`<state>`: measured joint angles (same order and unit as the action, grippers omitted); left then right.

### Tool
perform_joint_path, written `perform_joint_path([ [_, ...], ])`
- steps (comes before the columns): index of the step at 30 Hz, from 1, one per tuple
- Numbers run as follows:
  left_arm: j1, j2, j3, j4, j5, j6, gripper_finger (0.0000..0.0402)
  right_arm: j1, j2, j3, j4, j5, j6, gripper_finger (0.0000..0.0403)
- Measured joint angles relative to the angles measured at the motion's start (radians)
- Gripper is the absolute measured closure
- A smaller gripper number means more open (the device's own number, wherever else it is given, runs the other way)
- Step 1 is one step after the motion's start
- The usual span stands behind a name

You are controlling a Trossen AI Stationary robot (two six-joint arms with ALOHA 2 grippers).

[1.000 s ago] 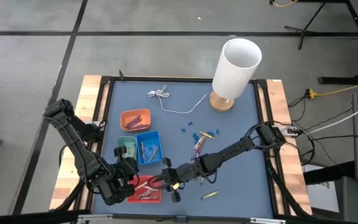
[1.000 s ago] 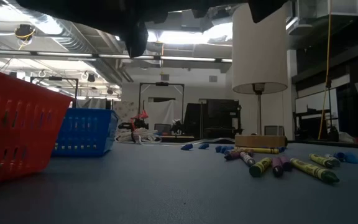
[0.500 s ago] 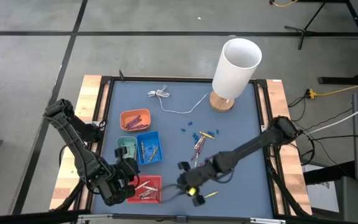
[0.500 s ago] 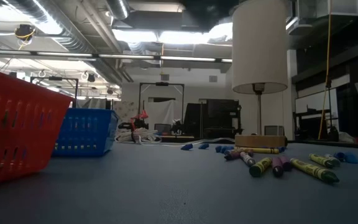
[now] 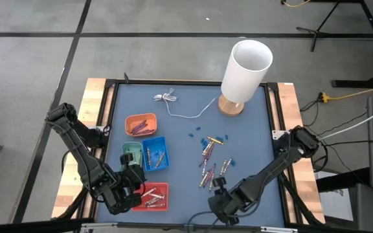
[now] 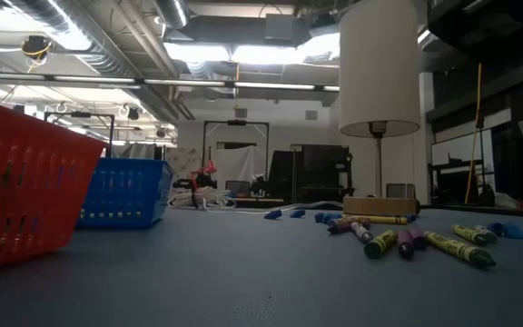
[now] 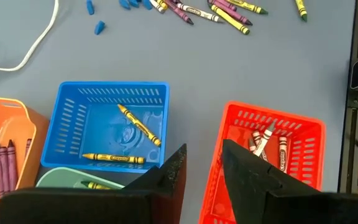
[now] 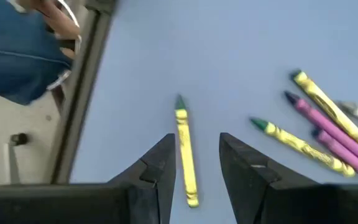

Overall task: Sort crayons
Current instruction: Put the green crayon into the green bin

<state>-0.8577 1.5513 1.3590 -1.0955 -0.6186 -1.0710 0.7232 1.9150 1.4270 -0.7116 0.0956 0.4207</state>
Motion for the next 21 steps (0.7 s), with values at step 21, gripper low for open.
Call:
perform_joint_path([
  [21,0.000,0.000,0.000,0.044,-0.001,0.001,0.0314,0.001,0.124,0.001,-0.052,-0.091,-0.006,0.0281],
])
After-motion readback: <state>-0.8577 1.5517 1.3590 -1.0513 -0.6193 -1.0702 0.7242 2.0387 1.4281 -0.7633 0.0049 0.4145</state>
